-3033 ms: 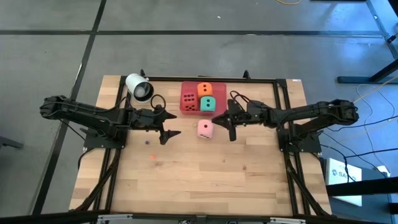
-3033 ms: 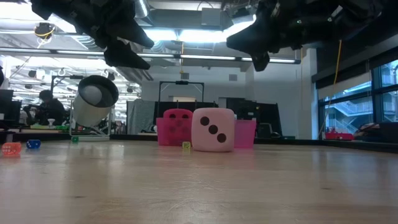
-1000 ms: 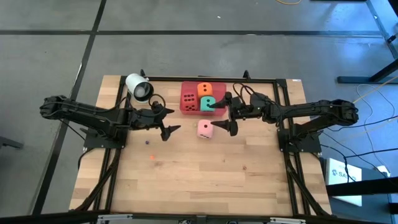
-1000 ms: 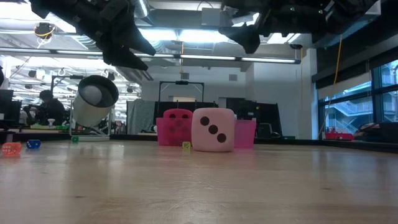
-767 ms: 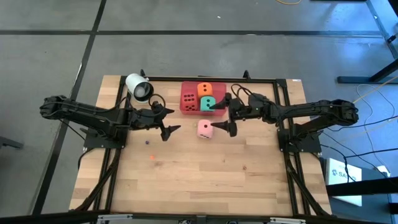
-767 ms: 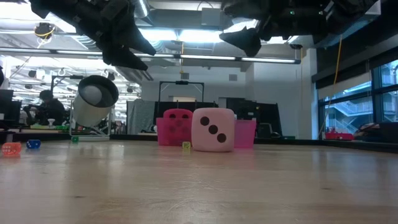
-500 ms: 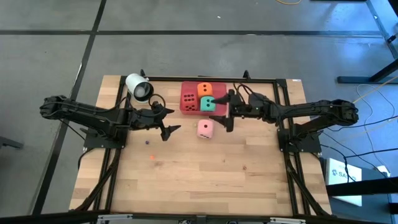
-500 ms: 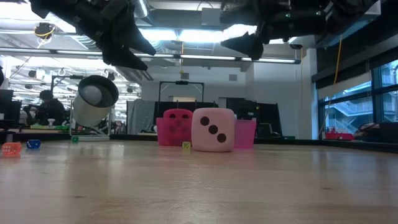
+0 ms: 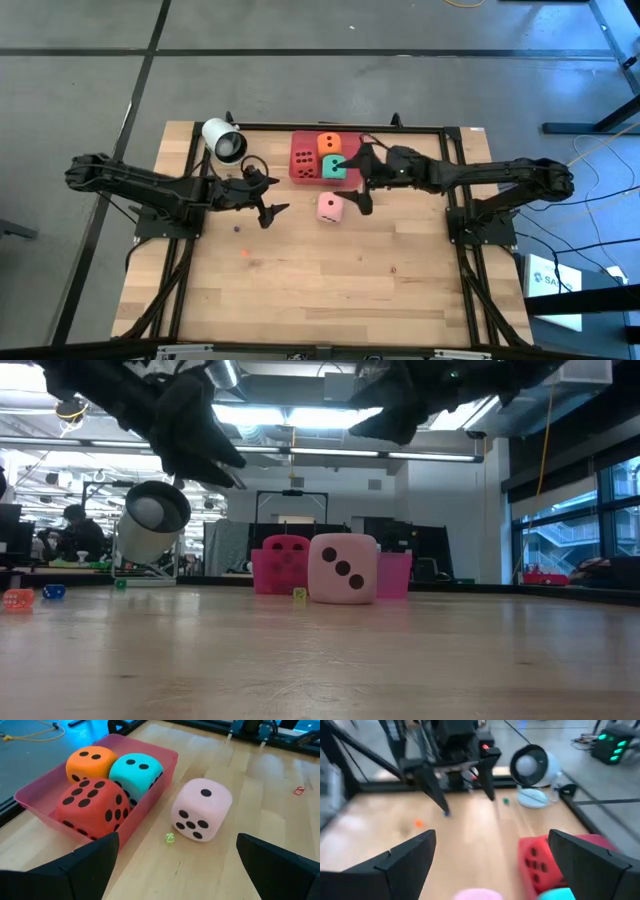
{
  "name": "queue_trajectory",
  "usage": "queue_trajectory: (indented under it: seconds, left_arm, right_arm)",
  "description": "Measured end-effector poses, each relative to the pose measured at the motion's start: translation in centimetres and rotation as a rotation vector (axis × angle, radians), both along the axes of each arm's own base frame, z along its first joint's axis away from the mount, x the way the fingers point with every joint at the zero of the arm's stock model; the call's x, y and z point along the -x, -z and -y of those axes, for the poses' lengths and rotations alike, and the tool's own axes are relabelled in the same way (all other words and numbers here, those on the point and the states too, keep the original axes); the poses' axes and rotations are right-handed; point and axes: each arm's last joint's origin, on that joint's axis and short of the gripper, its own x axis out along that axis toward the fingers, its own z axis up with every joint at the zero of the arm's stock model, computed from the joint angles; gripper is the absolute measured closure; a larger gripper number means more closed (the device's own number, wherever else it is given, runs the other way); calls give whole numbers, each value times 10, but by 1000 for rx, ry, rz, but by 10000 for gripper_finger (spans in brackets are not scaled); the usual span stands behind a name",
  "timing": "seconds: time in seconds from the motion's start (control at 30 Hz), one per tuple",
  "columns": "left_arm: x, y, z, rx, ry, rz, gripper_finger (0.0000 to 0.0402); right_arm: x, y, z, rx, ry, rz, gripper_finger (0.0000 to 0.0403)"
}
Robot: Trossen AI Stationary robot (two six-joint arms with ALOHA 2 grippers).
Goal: Pick & Place Dice
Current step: Put the pink die into the pink bin
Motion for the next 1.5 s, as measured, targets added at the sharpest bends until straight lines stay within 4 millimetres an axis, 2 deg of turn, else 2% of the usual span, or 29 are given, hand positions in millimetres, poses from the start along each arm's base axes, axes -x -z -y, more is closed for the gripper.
queue_trajectory:
  seconds: [0.1, 0.37, 0.67, 0.93, 1.5]
  left_arm:
    - [-1, 6, 0, 0, -1, 12, 2]
    - [-5, 5, 1, -67, 31, 46, 2]
    - [-7, 1, 1, -95, 44, 81, 2]
    - [-7, 1, 1, -95, 44, 81, 2]
    - [-7, 1, 1, -70, 35, 85, 2]
  right_arm:
    - [-6, 1, 0, 90, 39, -65, 17]
    - [-22, 40, 1, 33, 27, -244, 17]
    - [-35, 70, -14, -15, -16, -339, 17]
    - [-43, 98, -26, 49, 26, -435, 17]
    - [-41, 105, -17, 69, 75, -496, 17]
